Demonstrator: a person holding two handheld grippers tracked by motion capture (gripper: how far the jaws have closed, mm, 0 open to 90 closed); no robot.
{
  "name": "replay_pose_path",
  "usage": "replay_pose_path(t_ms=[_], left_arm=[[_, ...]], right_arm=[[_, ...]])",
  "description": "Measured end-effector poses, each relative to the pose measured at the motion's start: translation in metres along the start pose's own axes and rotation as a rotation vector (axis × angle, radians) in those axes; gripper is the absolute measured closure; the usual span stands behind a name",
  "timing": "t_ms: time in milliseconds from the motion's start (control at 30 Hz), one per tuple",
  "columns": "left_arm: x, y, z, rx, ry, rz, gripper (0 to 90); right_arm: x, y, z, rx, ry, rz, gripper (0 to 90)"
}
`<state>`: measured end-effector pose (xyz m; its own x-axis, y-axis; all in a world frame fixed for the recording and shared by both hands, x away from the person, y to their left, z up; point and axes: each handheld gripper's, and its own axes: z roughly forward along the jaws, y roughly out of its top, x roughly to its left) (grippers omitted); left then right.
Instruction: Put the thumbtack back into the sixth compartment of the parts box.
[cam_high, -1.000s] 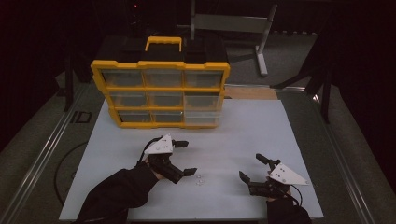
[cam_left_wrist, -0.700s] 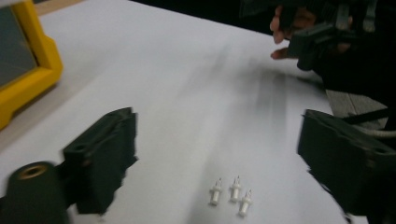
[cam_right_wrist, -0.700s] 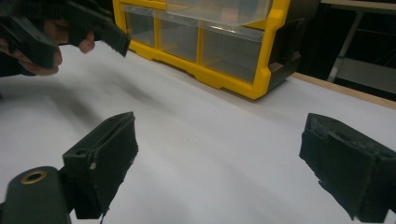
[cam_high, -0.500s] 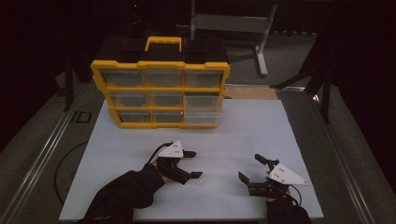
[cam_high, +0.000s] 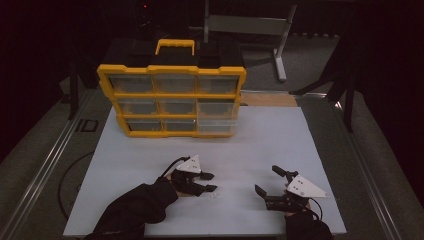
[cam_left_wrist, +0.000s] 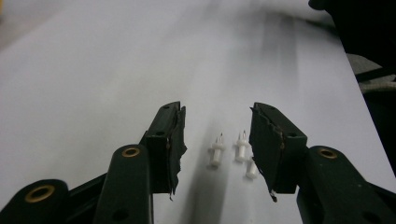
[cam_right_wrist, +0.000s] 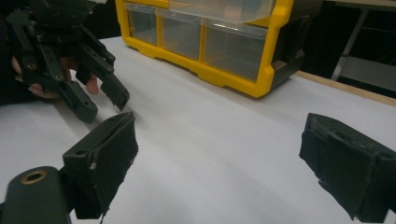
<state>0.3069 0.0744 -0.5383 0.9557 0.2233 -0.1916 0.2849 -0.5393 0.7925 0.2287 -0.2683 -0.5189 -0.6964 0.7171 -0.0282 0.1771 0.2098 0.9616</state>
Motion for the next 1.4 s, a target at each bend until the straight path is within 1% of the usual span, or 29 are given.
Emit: replay_pose_path(t_ms=[67,100,133,200,233,267,433,467,533,600,667,700,967,1067,1100,1167,1200,1267,1400], left_arm=[[0.0,-0.001,0.003,0.017,0.006,0.002,57.2],[0.001,-0.001,0.003,0.016,-0.003,-0.002,58.0],[0.001,-0.001,0.005,0.022,-0.001,-0.002,60.5],[0.001,-0.001,0.007,0.043,0.002,0.005,61.5],[0.001,-0.001,0.007,0.043,0.002,0.005,63.7],[0.001,-0.001,0.01,0.065,0.003,0.001,65.4],[0.001,0.0,0.013,0.098,0.002,0.012,71.1],[0.001,0.0,0.013,0.098,0.002,0.012,73.3],[0.0,0.001,0.015,0.118,0.003,0.017,74.3],[0.0,0.001,0.015,0.124,0.006,0.019,78.9],[0.002,0.002,0.016,0.131,0.008,0.007,82.1],[0.003,0.003,0.016,0.136,0.009,0.007,84.5],[0.005,0.004,0.016,0.14,0.0,0.009,85.8],[0.005,0.006,0.012,0.133,-0.001,0.016,85.8],[0.005,0.007,0.011,0.129,-0.008,0.01,85.8],[0.004,0.009,0.01,0.124,-0.004,0.01,85.8],[0.004,0.011,0.006,0.117,-0.006,0.022,85.8],[0.004,0.013,0.003,0.118,-0.009,0.025,85.8],[0.003,0.018,-0.003,0.107,-0.008,0.045,85.8]], right_arm=[[0.0,0.0,0.0,0.0,0.001,0.0,10.8],[0.0,0.0,0.0,0.0,0.001,0.0,10.8],[0.0,0.0,0.0,0.001,0.002,0.001,10.8],[0.0,0.0,0.0,0.005,0.005,0.0,10.8],[0.0,0.0,0.0,0.005,0.005,0.0,10.8],[0.0,-0.001,0.001,0.01,0.008,0.001,10.8],[0.0,0.0,0.0,0.009,0.006,0.001,10.8],[0.0,0.0,0.0,0.009,0.006,0.001,10.8],[0.0,-0.001,0.001,0.012,0.007,-0.001,10.8],[0.0,-0.001,0.001,0.013,0.008,-0.002,10.8],[0.0,-0.001,0.001,0.012,0.008,0.002,10.8],[0.0,-0.001,0.001,0.012,0.007,0.003,10.8],[0.0,0.0,0.001,0.009,0.007,0.002,10.8],[0.0,0.0,0.0,0.004,0.0,-0.003,10.8],[0.0,0.0,0.0,0.002,-0.003,-0.007,10.8],[0.0,0.0,0.0,0.004,-0.006,-0.007,10.8],[0.0,0.0,0.0,0.006,-0.012,-0.013,10.8],[0.001,0.0,0.0,0.007,-0.013,-0.011,10.8],[0.001,0.001,-0.001,0.005,-0.014,-0.008,10.9]])
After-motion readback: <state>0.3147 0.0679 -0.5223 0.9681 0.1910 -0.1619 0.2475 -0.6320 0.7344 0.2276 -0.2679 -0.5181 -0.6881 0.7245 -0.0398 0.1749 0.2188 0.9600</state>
